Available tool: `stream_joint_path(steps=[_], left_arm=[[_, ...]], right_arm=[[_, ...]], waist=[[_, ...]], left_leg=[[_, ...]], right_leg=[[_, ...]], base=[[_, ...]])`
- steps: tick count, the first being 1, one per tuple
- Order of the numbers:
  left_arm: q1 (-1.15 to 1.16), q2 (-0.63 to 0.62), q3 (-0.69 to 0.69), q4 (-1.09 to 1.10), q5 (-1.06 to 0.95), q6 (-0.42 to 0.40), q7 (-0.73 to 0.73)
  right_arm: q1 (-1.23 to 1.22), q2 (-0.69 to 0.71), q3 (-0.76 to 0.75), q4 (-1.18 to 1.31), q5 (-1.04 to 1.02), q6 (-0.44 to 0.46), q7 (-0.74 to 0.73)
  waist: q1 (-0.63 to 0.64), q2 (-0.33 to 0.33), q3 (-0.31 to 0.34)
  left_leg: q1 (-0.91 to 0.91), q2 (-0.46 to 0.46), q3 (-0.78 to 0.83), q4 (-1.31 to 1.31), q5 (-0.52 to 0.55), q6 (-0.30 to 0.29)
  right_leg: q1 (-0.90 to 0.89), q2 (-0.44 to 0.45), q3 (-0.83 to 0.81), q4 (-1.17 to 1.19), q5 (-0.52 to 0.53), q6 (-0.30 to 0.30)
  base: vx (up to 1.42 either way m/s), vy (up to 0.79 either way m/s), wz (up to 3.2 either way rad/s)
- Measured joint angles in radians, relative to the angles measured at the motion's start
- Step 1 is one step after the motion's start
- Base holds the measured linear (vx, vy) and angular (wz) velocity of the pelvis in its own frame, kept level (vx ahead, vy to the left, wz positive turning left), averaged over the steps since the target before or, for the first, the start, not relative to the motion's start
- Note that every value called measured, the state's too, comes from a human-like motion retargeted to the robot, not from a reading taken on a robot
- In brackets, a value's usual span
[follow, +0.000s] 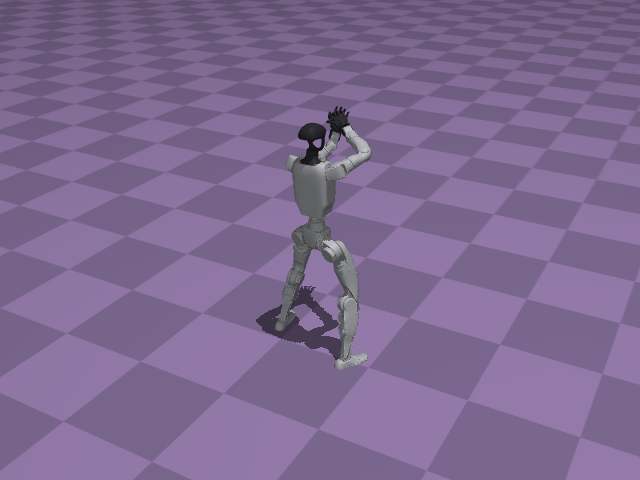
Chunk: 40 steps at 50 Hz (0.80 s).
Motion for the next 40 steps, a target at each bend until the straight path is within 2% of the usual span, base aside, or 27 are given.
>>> stream_joint_path(steps=[2, 3, 5, 7, 9, 14, 17, 20, 22, 25, 30, 32, 36, 40], left_arm=[[-0.116, -0.08, -0.042, 0.136, -0.129, 0.021, -0.088], [-0.167, -0.079, -0.064, 0.205, -0.171, 0.055, -0.114], [-0.254, -0.037, -0.149, 0.359, -0.185, 0.208, -0.263], [-0.322, -0.105, -0.196, 0.433, -0.371, 0.197, -0.283], [-0.36, -0.104, -0.273, 0.482, -0.433, 0.249, -0.326], [-0.403, -0.084, -0.367, 0.515, -0.371, 0.293, -0.341], [-0.408, -0.1, -0.398, 0.507, -0.33, 0.329, -0.37], [-0.397, -0.13, -0.437, 0.489, -0.297, 0.329, -0.38], [-0.384, -0.15, -0.461, 0.47, -0.21, 0.327, -0.353], [-0.34, -0.152, -0.488, 0.391, -0.035, 0.344, -0.322], [-0.175, 0.008, -0.494, 0.088, 0.414, 0.385, -0.415], [-0.092, 0.104, -0.479, -0.048, 0.515, 0.375, -0.457], [0.101, 0.326, -0.411, -0.293, 0.569, 0.352, -0.532], [0.259, 0.585, -0.305, -0.438, 0.641, 0.347, -0.574]], right_arm=[[0.013, -0.077, -0.051, 0.036, -0.085, 0.028, -0.012], [0.038, -0.08, -0.099, 0.054, -0.09, 0.041, -0.04], [0.084, -0.076, -0.201, 0.086, -0.088, 0.058, -0.047], [0.133, -0.103, -0.285, 0.102, -0.091, 0.078, -0.107], [0.182, -0.105, -0.346, 0.105, -0.101, 0.1, -0.124], [0.242, -0.137, -0.38, 0.063, -0.102, 0.097, -0.174], [0.274, -0.193, -0.408, 0.028, -0.079, 0.081, -0.165], [0.334, -0.257, -0.452, -0.013, -0.015, 0.056, -0.124], [0.402, -0.296, -0.493, -0.047, 0.061, 0.026, -0.103], [0.52, -0.359, -0.564, -0.109, 0.173, -0.017, -0.035], [0.766, -0.462, -0.712, -0.268, 0.293, -0.101, 0.096], [0.862, -0.488, -0.765, -0.324, 0.347, -0.13, 0.138], [1.023, -0.526, -0.861, -0.419, 0.389, -0.164, 0.189], [1.139, -0.566, -0.936, -0.474, 0.372, -0.197, 0.177]], waist=[[-0.071, 0.02, 0.02], [-0.127, 0.03, 0.029], [-0.248, 0.044, 0.041], [-0.33, 0.06, 0.052], [-0.424, 0.075, 0.053], [-0.582, 0.132, 0.055], [-0.621, 0.173, 0.069], [-0.64, 0.202, 0.075], [-0.65, 0.213, 0.071], [-0.659, 0.228, 0.067], [-0.654, 0.236, 0.033], [-0.637, 0.233, 0.015], [-0.579, 0.219, -0.015], [-0.49, 0.194, -0.042]], left_leg=[[0.023, 0.037, 0.07, 0.042, 0.024, 0.039], [0.039, 0.059, 0.108, 0.068, 0.037, 0.067], [0.07, 0.091, 0.168, 0.119, 0.061, 0.141], [0.094, 0.096, 0.182, 0.163, 0.081, 0.183], [0.093, 0.09, 0.119, 0.248, 0.089, 0.173], [0.098, 0.061, 0.05, 0.437, 0.153, 0.178], [0.118, 0.081, 0.119, 0.49, 0.212, 0.213], [0.141, 0.084, 0.174, 0.515, 0.279, 0.236], [0.141, 0.059, 0.151, 0.517, 0.305, 0.233], [0.139, 0.024, 0.074, 0.493, 0.344, 0.205], [0.155, -0.02, -0.063, 0.428, 0.362, 0.125], [0.16, -0.025, -0.099, 0.408, 0.347, 0.108], [0.162, -0.008, -0.11, 0.382, 0.282, 0.101], [0.157, 0.024, -0.054, 0.351, 0.186, 0.123]], right_leg=[[-0.013, 0.037, 0.059, -0.017, -0.006, 0.039], [-0.017, 0.059, 0.093, -0.026, -0.011, 0.043], [-0.018, 0.096, 0.158, -0.054, -0.009, 0.042], [-0.008, 0.115, 0.212, -0.103, 0.014, 0.071], [0.004, 0.14, 0.273, -0.146, 0.029, 0.089], [0.02, 0.216, 0.436, -0.26, 0.076, 0.138], [0.048, 0.244, 0.511, -0.354, 0.122, 0.138], [0.078, 0.236, 0.572, -0.447, 0.176, 0.138], [0.09, 0.221, 0.593, -0.483, 0.197, 0.135], [0.099, 0.223, 0.604, -0.483, 0.2, 0.093], [0.147, 0.212, 0.559, -0.483, 0.201, 0.065], [0.173, 0.201, 0.519, -0.483, 0.191, 0.071], [0.201, 0.189, 0.422, -0.44, 0.154, 0.1], [0.182, 0.182, 0.314, -0.341, 0.094, 0.121]], base=[[-0.08, -0.41, -2.05], [-0.03, -0.41, -2.11], [0.01, -0.39, -2.1], [0.07, -0.32, -2.07], [0.12, -0.25, -2.28], [0.16, -0.22, -2.39], [0.17, -0.15, -1.99], [0.16, -0.04, -1.48], [0.14, 0.04, -0.86], [0.13, 0.03, -0.22], [0.11, 0.03, 0.65], [0.08, 0.03, 1.27], [0.03, 0.05, 1.52], [-0.03, 0.09, 1.65]])
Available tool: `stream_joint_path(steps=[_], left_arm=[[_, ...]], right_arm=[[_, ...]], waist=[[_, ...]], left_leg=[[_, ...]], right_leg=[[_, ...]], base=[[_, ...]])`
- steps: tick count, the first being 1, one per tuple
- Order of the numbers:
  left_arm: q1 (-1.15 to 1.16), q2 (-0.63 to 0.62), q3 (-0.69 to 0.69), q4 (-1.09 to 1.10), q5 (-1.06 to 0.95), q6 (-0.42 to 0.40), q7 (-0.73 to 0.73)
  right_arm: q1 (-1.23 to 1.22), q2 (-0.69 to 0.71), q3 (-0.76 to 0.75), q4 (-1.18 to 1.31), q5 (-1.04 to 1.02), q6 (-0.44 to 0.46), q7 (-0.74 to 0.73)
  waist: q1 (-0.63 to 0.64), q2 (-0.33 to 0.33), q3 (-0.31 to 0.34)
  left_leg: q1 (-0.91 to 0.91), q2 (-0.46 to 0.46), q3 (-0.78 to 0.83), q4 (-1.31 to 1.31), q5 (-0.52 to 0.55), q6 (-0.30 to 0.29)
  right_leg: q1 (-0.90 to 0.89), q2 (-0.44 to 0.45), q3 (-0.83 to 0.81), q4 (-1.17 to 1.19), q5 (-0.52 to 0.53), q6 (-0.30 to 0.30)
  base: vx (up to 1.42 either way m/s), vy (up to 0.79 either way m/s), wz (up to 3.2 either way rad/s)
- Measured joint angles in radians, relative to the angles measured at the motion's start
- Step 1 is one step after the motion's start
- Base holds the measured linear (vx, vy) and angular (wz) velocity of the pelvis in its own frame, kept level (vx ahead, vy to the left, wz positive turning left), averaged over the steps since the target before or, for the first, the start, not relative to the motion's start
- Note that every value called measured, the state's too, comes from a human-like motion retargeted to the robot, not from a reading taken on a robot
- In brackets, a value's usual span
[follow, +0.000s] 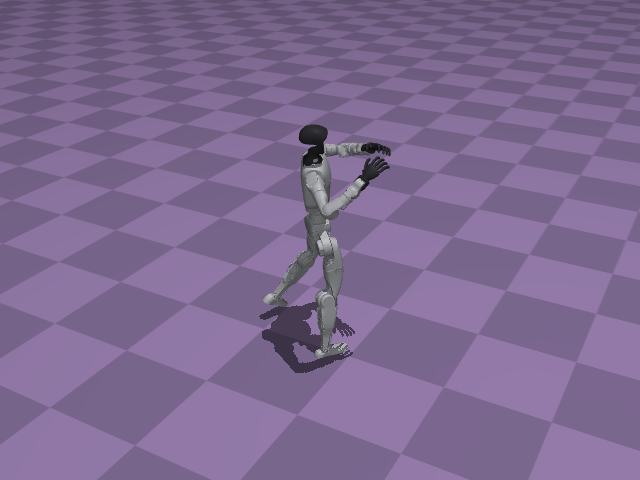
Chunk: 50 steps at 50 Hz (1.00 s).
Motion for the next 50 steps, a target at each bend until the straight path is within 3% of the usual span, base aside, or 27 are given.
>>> stream_joint_path(steps=[5, 10, 17, 22, 25, 27, 30, 33, 38, 45, 50], left_arm=[[0.168, 0.32, 0.172, -0.091, 0.115, -0.019, 0.006], [0.326, 0.569, 0.322, -0.068, 0.203, -0.068, 0.012], [0.578, 0.768, 0.582, 0.032, 0.245, -0.112, -0.003], [0.715, 0.824, 0.752, 0.075, 0.248, -0.136, 0.011], [0.786, 0.831, 0.841, 0.099, 0.225, -0.15, 0.023], [0.829, 0.829, 0.89, 0.11, 0.218, -0.151, 0.03], [0.892, 0.816, 0.952, 0.111, 0.211, -0.151, 0.044], [0.949, 0.819, 0.996, 0.101, 0.222, -0.145, 0.046], [0.989, 0.82, 1.051, 0.088, 0.209, -0.142, 0.028], [1.019, 0.803, 1.074, 0.059, 0.215, -0.148, 0.011], [1.055, 0.795, 1.109, 0.05, 0.22, -0.149, -0.005]], right_arm=[[0.119, -0.075, -0.09, -0.014, -0.069, -0.035, -0.028], [0.235, -0.175, -0.164, 0.047, -0.211, -0.039, -0.051], [0.469, -0.235, -0.387, 0.137, -0.276, -0.041, -0.026], [0.621, -0.272, -0.547, 0.188, -0.334, -0.04, -0.031], [0.68, -0.289, -0.622, 0.213, -0.342, -0.042, -0.032], [0.71, -0.304, -0.658, 0.224, -0.348, -0.043, -0.034], [0.752, -0.323, -0.7, 0.232, -0.349, -0.043, -0.045], [0.783, -0.324, -0.726, 0.226, -0.338, -0.045, -0.041], [0.795, -0.316, -0.749, 0.203, -0.33, -0.053, -0.035], [0.796, -0.305, -0.759, 0.186, -0.323, -0.054, -0.033], [0.801, -0.293, -0.754, 0.179, -0.306, -0.054, -0.016]], waist=[[0.1, -0.034, -0.022], [0.173, -0.08, -0.045], [0.333, -0.14, -0.041], [0.431, -0.17, -0.002], [0.469, -0.159, 0.029], [0.474, -0.152, 0.044], [0.439, -0.177, 0.058], [0.425, -0.188, 0.065], [0.428, -0.173, 0.085], [0.449, -0.188, 0.067], [0.464, -0.192, 0.056]], left_leg=[[-0.004, 0.06, 0.177, -0.076, -0.133, 0.038], [0.005, 0.018, 0.37, -0.219, -0.244, 0.029], [-0.051, -0.084, 0.242, -0.368, -0.301, -0.02], [-0.106, -0.133, 0.159, -0.381, -0.311, -0.057], [-0.128, -0.132, 0.108, -0.375, -0.308, -0.125], [-0.143, -0.137, 0.066, -0.371, -0.299, -0.157], [-0.17, -0.211, -0.008, -0.396, -0.269, -0.164], [-0.16, -0.22, -0.045, -0.425, -0.261, -0.164], [-0.141, -0.192, -0.071, -0.443, -0.269, -0.141], [-0.137, -0.212, -0.052, -0.438, -0.28, -0.124], [-0.146, -0.199, -0.009, -0.403, -0.284, -0.14]], right_leg=[[-0.044, -0.013, -0.174, 0.126, -0.061, 0.017], [-0.001, -0.092, -0.369, 0.083, -0.072, -0.001], [0.025, -0.161, -0.546, 0.058, -0.025, 0.009], [0.003, -0.219, -0.64, 0.136, -0.008, -0.019], [-0.027, -0.238, -0.717, 0.247, -0.009, -0.054], [-0.053, -0.225, -0.706, 0.307, -0.046, -0.067], [-0.109, -0.195, -0.579, 0.339, -0.064, -0.021], [-0.121, -0.109, -0.534, 0.289, -0.087, -0.011], [-0.073, -0.057, -0.612, 0.242, -0.116, -0.145], [-0.045, -0.076, -0.584, 0.172, -0.084, -0.066], [-0.05, -0.06, -0.54, 0.124, -0.07, -0.059]], base=[[-0.05, 0.14, 1.91], [-0.04, 0.33, 1.98], [-0.03, 0.36, 1.19], [-0.04, 0.35, 0.89], [-0.02, 0.28, 0.76], [-0.01, 0.25, 0.96], [0.0, 0.22, 1.31], [0.06, 0.01, 0.78], [0.06, -0.01, 0.29], [0.04, -0.01, -0.13], [0.02, -0.05, -0.53]])
